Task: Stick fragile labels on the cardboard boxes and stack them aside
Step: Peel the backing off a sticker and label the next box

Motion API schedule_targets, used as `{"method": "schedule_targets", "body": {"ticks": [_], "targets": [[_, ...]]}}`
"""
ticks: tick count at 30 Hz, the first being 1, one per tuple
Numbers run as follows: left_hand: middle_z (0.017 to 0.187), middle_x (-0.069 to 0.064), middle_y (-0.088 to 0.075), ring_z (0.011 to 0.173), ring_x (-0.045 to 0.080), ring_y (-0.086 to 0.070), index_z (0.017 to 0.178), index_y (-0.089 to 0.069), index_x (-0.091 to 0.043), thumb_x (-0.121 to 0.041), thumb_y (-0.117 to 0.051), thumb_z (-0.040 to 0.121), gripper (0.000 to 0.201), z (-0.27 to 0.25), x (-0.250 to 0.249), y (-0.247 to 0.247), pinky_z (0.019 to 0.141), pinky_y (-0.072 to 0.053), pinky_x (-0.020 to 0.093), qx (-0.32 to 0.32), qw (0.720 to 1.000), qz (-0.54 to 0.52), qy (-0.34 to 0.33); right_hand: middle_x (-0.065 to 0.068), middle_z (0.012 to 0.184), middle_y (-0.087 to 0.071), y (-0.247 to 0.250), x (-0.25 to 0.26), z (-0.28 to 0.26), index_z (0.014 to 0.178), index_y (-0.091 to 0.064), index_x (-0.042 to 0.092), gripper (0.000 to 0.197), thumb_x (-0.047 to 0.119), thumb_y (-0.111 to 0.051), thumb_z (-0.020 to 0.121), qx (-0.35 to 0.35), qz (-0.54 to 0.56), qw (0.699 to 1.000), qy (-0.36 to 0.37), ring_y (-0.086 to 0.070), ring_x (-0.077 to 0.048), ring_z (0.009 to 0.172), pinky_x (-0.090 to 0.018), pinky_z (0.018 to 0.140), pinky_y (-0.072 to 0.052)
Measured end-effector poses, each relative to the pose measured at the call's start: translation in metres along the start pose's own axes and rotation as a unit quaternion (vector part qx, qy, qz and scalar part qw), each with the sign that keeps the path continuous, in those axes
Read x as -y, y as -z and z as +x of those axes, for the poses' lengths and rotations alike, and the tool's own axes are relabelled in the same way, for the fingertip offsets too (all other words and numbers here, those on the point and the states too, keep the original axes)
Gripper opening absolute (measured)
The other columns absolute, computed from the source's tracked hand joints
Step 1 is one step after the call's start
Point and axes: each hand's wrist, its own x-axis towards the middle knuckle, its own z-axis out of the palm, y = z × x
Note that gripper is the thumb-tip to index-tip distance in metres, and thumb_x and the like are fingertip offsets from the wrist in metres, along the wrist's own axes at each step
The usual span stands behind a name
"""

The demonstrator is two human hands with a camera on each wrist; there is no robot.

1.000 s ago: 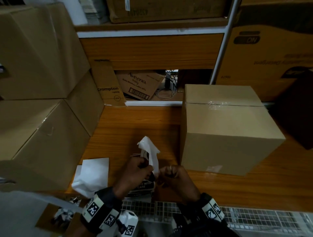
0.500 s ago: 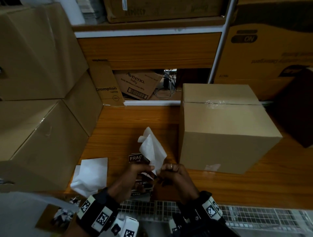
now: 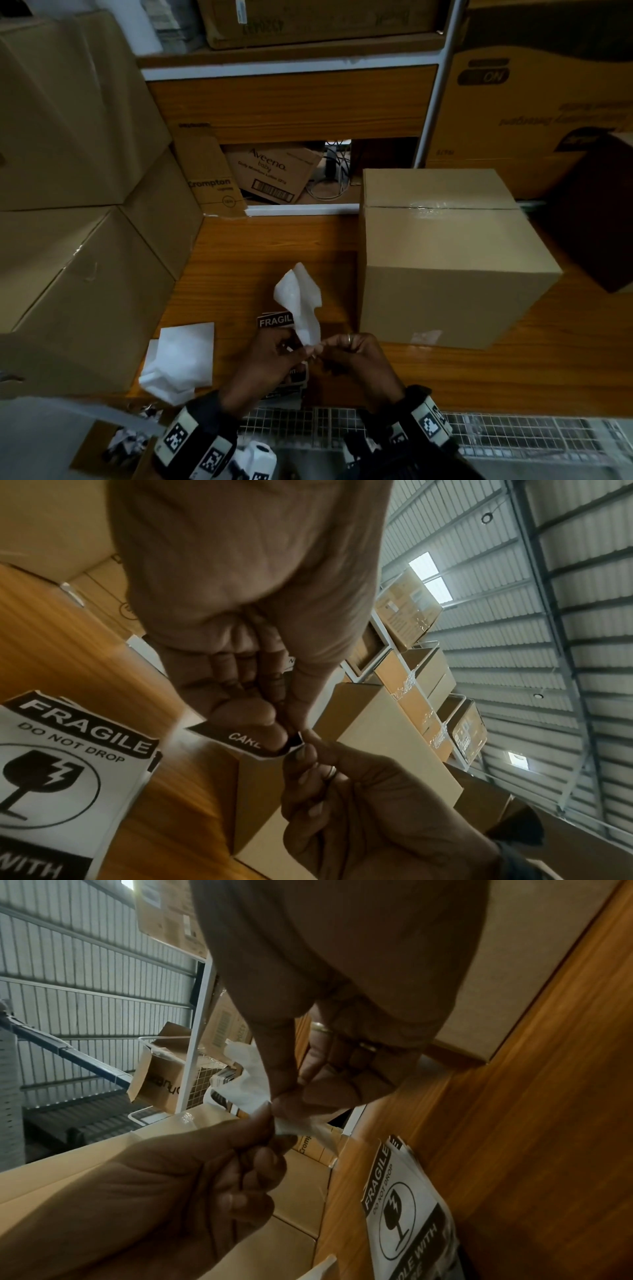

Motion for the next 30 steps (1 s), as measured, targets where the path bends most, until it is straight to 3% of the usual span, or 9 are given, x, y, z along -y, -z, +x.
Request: {"method": "schedule_targets", "body": {"ticks": [6,9,11,19,22,25,28,30], "targets": [[0.089,0.0,-0.079,0.075,0.011,-0.07,0.098,-0.078,-0.017,-0.018,-0.067,0.097,0.011,0.005,-0.006,0.01,0.062,-0.049,0.026,0.063,0.996,0.057,0.018,-0.006,0.072,-0.069,-0.007,0.001,0.007,0.074,-0.071,0.014,0.024,0.008,-0.066,0.096,-0.005,-0.024,0.999,-0.046,-0.064,-0.017,0.065,-0.025,0.06,-0.05],[0.082,0.004,-0.078,0.077,0.017,-0.07,0.09,-0.077,-0.014,-0.017,-0.069,0.095,0.011,0.012,-0.013,0.02,0.063,-0.048,0.027,0.09,0.991,0.095,0.035,-0.005,0.07,-0.068,-0.005,0.005,0.01,0.076,-0.068,0.011,0.02,0.006,-0.066,0.096,0.001,-0.036,0.998,-0.06,-0.064,-0.016,0.063,-0.025,0.058,-0.05],[0.087,0.011,-0.078,0.081,0.022,-0.07,0.095,-0.076,-0.008,-0.017,-0.07,0.094,0.011,0.015,-0.017,0.025,0.064,-0.049,0.029,0.114,0.987,0.105,0.045,-0.005,0.072,-0.069,-0.003,0.008,0.012,0.077,-0.068,0.011,0.018,0.005,-0.067,0.095,0.01,-0.036,0.997,-0.068,-0.065,-0.017,0.065,-0.026,0.06,-0.05],[0.09,0.016,-0.077,0.081,0.02,-0.07,0.094,-0.075,-0.001,-0.015,-0.069,0.095,0.015,0.017,-0.028,0.033,0.065,-0.052,0.026,0.166,0.974,0.142,0.056,0.001,0.073,-0.068,0.007,0.016,0.009,0.077,-0.068,0.018,0.026,0.002,-0.063,0.097,0.075,-0.063,0.993,-0.069,-0.066,-0.019,0.073,-0.03,0.067,-0.05],[0.088,0.018,-0.075,0.078,0.02,-0.069,0.094,-0.074,0.004,-0.012,-0.069,0.095,0.017,0.018,-0.026,0.029,0.061,-0.051,0.025,0.146,0.982,0.11,0.047,-0.004,0.081,-0.071,0.007,0.017,0.008,0.082,-0.069,0.013,0.018,0.01,-0.063,0.099,0.075,-0.046,0.995,-0.052,-0.068,-0.025,0.078,-0.033,0.07,-0.053],[0.077,0.011,-0.074,0.073,0.021,-0.069,0.088,-0.074,0.001,-0.011,-0.069,0.095,0.014,0.016,-0.022,0.021,0.056,-0.049,0.025,0.085,0.992,0.087,0.025,-0.014,0.085,-0.073,0.004,0.016,0.008,0.079,-0.072,0.01,0.027,0.019,-0.061,0.102,0.051,-0.021,0.998,-0.015,-0.069,-0.028,0.078,-0.034,0.069,-0.057],[0.07,0.001,-0.072,0.067,0.018,-0.069,0.082,-0.072,-0.004,-0.01,-0.07,0.094,0.013,0.014,-0.019,0.014,0.052,-0.047,0.022,0.04,0.996,0.079,-0.001,-0.031,0.084,-0.069,0.001,0.008,0.01,0.082,-0.076,0.004,0.021,0.016,-0.068,0.097,0.032,-0.016,0.999,0.029,-0.066,-0.034,0.077,-0.035,0.068,-0.058],[0.07,-0.001,-0.071,0.062,0.013,-0.068,0.084,-0.071,0.001,-0.009,-0.071,0.093,0.014,0.011,-0.017,0.013,0.051,-0.046,0.019,0.022,0.997,0.073,-0.009,-0.026,0.08,-0.07,-0.001,0.003,0.011,0.08,-0.078,0.01,0.017,0.016,-0.071,0.094,0.029,-0.025,0.998,0.044,-0.065,-0.036,0.077,-0.038,0.07,-0.056]]}}
